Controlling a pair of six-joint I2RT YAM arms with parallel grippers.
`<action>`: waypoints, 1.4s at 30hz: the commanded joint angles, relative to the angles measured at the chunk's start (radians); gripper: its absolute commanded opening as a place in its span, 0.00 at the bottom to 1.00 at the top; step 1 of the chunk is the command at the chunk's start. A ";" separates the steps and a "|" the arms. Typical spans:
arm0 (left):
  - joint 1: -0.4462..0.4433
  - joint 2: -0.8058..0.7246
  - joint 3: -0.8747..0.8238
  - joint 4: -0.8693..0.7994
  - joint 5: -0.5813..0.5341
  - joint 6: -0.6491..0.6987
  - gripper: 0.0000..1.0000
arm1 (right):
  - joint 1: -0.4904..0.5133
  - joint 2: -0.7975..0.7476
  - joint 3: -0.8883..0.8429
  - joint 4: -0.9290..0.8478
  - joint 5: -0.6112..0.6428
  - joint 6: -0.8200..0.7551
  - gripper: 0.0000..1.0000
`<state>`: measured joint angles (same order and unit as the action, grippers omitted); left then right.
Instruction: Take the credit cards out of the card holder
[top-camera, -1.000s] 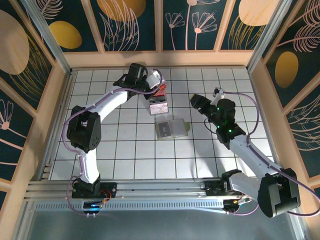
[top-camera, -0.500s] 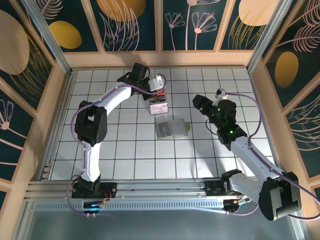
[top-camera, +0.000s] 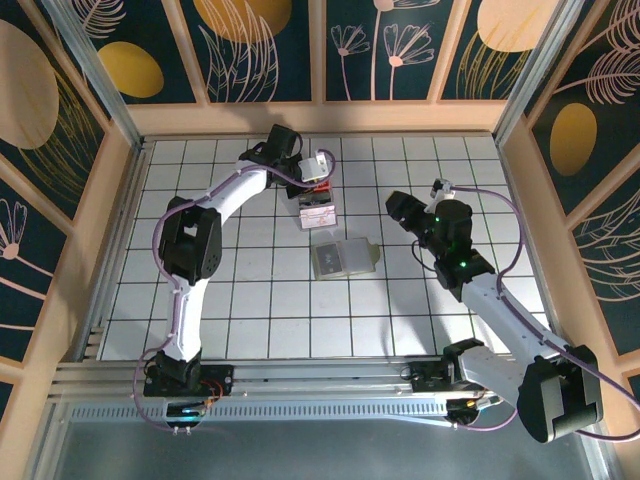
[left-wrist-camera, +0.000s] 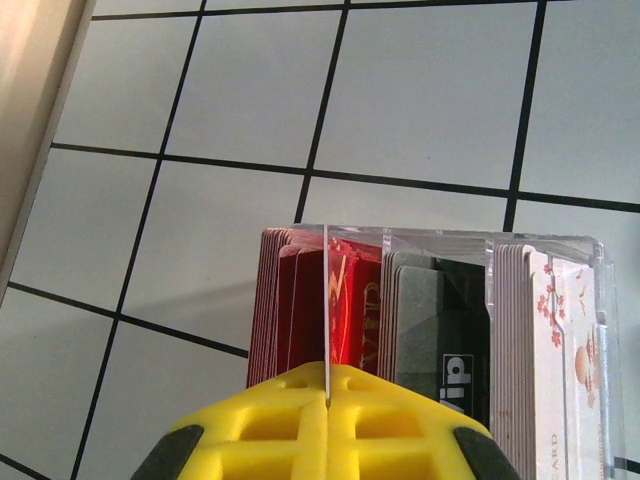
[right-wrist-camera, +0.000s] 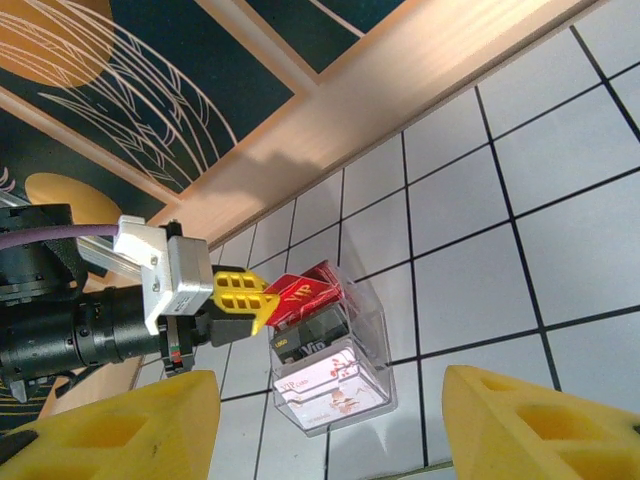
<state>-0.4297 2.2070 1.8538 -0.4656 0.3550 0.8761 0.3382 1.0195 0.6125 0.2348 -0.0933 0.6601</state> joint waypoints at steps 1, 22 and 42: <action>0.009 0.026 0.038 -0.040 0.003 0.043 0.00 | 0.005 -0.016 0.004 0.011 0.027 0.008 0.60; 0.011 0.068 0.094 -0.078 -0.034 -0.004 0.05 | 0.009 -0.004 0.000 0.026 0.018 0.024 0.58; 0.011 0.081 0.148 -0.076 -0.060 -0.041 0.22 | 0.021 -0.010 0.000 0.027 0.023 0.016 0.58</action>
<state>-0.4274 2.2791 1.9747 -0.5282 0.3069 0.8391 0.3496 1.0195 0.6125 0.2352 -0.0940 0.6682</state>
